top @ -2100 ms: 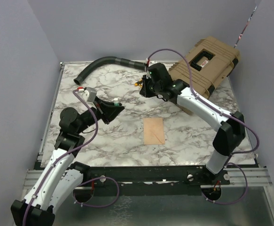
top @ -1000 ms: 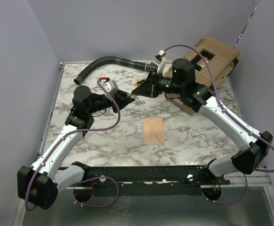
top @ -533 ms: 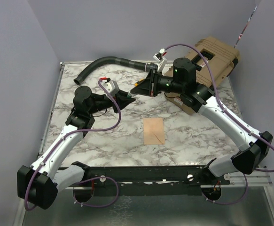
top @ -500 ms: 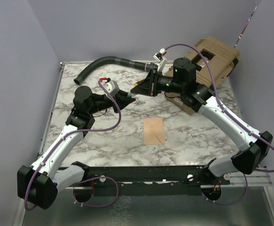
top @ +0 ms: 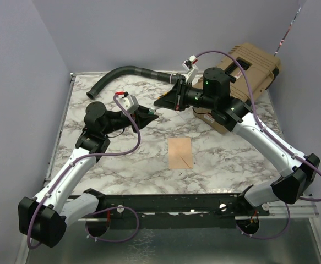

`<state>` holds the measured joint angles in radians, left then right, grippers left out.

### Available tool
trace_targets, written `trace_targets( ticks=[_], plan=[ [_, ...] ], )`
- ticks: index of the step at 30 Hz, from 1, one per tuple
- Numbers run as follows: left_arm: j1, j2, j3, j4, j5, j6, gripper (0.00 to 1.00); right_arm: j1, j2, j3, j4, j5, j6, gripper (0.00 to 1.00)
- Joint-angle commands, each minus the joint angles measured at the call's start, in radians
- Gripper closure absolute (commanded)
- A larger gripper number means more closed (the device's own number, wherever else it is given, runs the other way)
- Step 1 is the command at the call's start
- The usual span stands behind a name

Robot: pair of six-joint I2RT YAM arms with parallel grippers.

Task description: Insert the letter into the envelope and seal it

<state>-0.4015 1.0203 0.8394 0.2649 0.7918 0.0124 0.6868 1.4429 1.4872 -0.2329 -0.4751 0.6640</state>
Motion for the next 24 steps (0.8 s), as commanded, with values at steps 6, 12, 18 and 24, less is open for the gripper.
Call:
trace_targets(
  ticks=[6,12,18,24],
  plan=[
    [-0.035,0.004,0.048,0.025,0.002,0.007,1.00,0.000,0.006,0.018,0.027,-0.118,-0.018,0.99],
    [-0.069,0.064,0.115,-0.071,-0.007,0.055,1.00,0.000,-0.010,0.022,0.010,-0.158,-0.038,0.99],
    [-0.104,0.112,0.179,-0.218,-0.051,0.162,1.00,0.000,0.015,0.105,-0.173,-0.108,-0.144,0.99],
    [-0.120,0.139,0.224,-0.312,-0.095,0.266,1.00,0.000,0.058,0.173,-0.347,-0.026,-0.246,0.99]
  ],
)
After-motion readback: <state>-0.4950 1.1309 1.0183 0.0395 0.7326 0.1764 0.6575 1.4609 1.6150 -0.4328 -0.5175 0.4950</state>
